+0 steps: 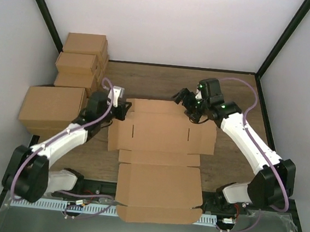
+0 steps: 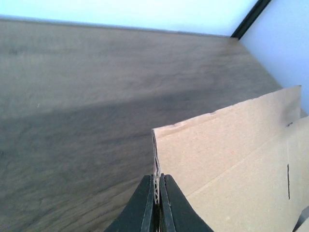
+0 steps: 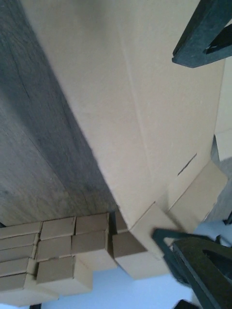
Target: Fold the paper box
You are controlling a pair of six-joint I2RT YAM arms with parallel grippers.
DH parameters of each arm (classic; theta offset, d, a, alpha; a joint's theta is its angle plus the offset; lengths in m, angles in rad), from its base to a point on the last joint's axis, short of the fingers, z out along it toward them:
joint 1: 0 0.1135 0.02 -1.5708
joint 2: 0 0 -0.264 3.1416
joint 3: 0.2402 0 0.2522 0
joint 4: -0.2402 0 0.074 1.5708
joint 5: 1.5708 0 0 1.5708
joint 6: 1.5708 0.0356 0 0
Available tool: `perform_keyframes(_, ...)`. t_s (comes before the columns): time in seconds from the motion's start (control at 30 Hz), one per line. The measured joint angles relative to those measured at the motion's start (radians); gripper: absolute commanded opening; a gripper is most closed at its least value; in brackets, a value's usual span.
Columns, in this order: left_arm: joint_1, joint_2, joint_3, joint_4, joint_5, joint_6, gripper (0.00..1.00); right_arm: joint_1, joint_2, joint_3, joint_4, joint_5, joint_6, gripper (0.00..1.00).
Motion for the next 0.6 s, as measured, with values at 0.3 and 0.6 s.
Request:
perform_keyframes(0.3,-0.112,-0.298,-0.238,0.246,-0.167,0.065,0.04,0.000,-0.043,0.008,-0.019,-0.026,0.193,1.00)
perform_keyframes(0.6,-0.126,-0.363,-0.270,0.368,-0.220,0.113,0.04,0.000,-0.075,0.024,0.012,-0.080,0.263,1.00)
